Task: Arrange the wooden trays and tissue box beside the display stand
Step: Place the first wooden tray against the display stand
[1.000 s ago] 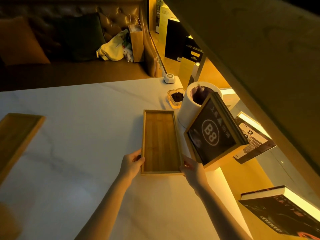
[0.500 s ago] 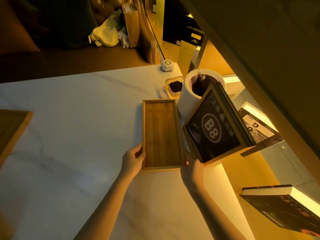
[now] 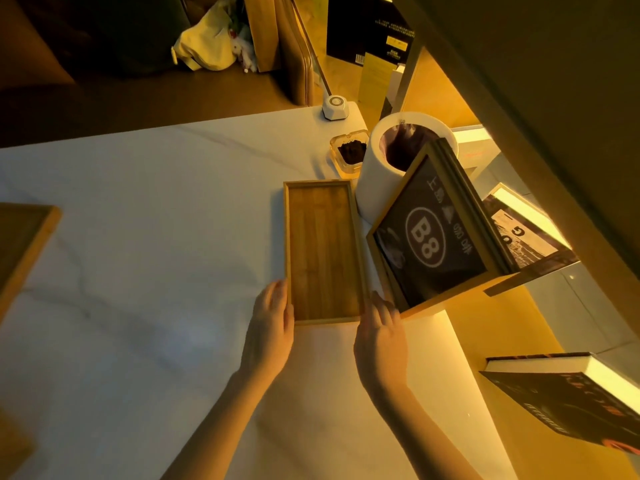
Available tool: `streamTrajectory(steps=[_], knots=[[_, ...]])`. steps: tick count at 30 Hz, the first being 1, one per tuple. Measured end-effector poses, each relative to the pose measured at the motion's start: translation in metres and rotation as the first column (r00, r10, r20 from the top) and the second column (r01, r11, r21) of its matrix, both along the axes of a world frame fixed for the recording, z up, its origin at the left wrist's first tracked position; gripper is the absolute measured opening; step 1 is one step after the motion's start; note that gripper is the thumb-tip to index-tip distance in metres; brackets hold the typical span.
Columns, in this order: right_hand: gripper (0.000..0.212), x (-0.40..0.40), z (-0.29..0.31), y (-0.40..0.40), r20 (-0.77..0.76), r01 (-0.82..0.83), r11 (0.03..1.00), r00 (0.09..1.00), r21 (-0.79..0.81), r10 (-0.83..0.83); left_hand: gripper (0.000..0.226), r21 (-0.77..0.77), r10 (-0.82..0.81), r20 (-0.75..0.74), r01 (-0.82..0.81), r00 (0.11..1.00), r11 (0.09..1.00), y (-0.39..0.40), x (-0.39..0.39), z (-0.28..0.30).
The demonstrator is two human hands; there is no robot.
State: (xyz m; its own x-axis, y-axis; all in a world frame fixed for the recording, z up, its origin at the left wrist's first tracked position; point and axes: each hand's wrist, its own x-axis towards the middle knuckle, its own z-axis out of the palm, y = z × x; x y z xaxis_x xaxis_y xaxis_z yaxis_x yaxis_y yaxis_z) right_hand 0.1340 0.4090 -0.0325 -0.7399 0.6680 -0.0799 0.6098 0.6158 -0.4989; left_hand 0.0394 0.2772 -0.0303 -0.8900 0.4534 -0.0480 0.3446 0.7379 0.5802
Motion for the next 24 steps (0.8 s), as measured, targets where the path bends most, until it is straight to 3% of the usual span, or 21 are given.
streamTrajectory(steps=[2, 4, 6, 10, 24], knots=[[0.042, 0.015, 0.004, -0.009, 0.059, -0.199, 0.969, 0.98, 0.147, 0.192, 0.046, -0.103, -0.074, -0.101, 0.063, 0.992, 0.993, -0.008, 0.019, -0.007], [0.04, 0.024, -0.004, -0.015, 0.15, -0.262, 0.944, 0.96, 0.199, 0.235, 0.05, -0.194, -0.113, -0.084, 0.095, 0.99, 0.976, -0.014, 0.035, -0.016], [0.052, 0.028, -0.009, -0.018, 0.254, -0.298, 0.933, 0.936, 0.202, 0.244, 0.058, -0.214, -0.102, -0.028, 0.094, 0.994, 0.972, -0.017, 0.045, -0.026], [0.062, 0.029, -0.01, -0.017, 0.288, -0.318, 0.924, 0.924, 0.212, 0.252, 0.065, -0.205, -0.091, 0.027, 0.095, 0.995, 0.974, -0.014, 0.051, -0.027], [0.062, 0.046, -0.008, 0.001, 0.29, -0.295, 0.936, 0.928, 0.193, 0.233, 0.062, -0.192, -0.177, 0.046, 0.182, 0.983, 0.964, -0.001, 0.072, -0.024]])
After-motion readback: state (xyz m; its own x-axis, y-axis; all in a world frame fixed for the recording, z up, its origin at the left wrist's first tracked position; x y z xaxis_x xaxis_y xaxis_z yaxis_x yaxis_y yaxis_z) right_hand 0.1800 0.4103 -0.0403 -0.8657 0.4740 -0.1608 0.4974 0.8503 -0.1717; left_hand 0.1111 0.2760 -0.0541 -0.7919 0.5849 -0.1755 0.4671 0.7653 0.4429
